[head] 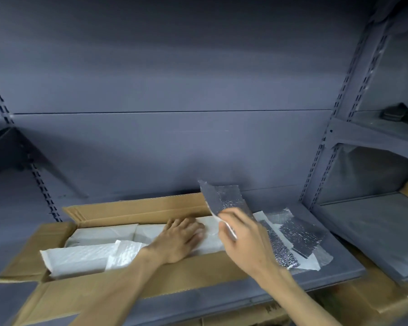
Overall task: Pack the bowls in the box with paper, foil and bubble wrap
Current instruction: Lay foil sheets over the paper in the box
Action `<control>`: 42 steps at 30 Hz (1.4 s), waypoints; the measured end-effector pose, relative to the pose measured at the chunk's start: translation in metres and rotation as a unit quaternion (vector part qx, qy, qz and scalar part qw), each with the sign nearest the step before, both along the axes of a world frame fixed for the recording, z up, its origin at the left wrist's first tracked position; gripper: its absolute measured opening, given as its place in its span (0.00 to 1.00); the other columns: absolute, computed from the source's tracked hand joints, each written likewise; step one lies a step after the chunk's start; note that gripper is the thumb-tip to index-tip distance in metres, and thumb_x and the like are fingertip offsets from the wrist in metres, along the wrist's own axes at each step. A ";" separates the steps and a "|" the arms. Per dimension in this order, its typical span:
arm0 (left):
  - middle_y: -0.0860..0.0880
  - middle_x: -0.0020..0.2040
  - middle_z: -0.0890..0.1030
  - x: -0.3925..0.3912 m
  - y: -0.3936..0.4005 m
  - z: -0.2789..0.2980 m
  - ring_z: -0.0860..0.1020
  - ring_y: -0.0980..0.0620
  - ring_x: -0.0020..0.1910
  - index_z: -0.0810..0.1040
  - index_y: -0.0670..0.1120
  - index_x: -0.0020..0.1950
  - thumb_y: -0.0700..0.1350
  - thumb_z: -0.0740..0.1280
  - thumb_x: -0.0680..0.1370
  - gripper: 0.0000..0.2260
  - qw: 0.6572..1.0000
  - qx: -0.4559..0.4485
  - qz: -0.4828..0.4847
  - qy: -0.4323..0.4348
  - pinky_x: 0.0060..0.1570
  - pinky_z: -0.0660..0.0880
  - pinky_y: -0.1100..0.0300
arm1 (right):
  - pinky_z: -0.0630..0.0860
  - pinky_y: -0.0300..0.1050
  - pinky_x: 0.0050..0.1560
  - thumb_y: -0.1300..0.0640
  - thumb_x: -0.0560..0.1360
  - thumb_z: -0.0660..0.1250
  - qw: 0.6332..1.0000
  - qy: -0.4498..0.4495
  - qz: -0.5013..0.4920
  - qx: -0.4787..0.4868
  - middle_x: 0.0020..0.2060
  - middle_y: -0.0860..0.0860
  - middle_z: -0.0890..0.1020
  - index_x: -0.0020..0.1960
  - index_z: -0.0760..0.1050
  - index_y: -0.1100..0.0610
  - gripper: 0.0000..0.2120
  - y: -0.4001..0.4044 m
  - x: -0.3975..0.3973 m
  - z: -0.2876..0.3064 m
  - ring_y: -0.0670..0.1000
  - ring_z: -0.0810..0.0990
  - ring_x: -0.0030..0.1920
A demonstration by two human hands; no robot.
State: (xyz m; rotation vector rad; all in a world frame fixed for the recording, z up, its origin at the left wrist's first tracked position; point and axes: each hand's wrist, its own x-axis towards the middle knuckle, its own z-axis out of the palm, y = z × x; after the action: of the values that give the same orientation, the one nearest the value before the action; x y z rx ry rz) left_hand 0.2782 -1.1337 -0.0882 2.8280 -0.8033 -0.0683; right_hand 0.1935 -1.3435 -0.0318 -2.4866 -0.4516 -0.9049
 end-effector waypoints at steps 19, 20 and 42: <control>0.47 0.83 0.49 0.013 0.029 -0.005 0.47 0.46 0.81 0.51 0.51 0.82 0.55 0.51 0.85 0.25 0.980 0.166 0.061 0.094 0.77 0.41 0.42 | 0.82 0.55 0.43 0.36 0.83 0.55 0.961 0.202 0.119 0.146 0.48 0.39 0.75 0.52 0.79 0.48 0.21 0.076 0.034 -0.023 0.47 0.81 0.45; 0.47 0.83 0.47 0.013 0.031 -0.007 0.45 0.46 0.81 0.48 0.50 0.82 0.54 0.51 0.86 0.26 0.982 0.151 0.075 0.081 0.77 0.40 0.44 | 0.81 0.54 0.45 0.40 0.83 0.56 0.971 0.176 0.107 0.119 0.49 0.39 0.75 0.55 0.79 0.49 0.17 0.070 0.038 -0.024 0.46 0.80 0.46; 0.48 0.38 0.74 0.004 0.033 0.025 0.70 0.44 0.39 0.72 0.45 0.40 0.36 0.60 0.70 0.04 0.901 -0.258 0.074 -0.341 0.38 0.70 0.51 | 0.63 0.54 0.72 0.36 0.79 0.58 0.961 0.204 0.030 -0.185 0.71 0.49 0.64 0.77 0.64 0.43 0.28 0.037 0.090 -0.050 0.54 0.62 0.72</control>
State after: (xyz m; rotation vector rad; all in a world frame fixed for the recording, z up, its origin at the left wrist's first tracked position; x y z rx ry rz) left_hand 0.2823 -1.1002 -0.0629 2.3562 -0.5853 1.0456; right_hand 0.2838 -1.3064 -0.0818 -2.8812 -0.5897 -0.2788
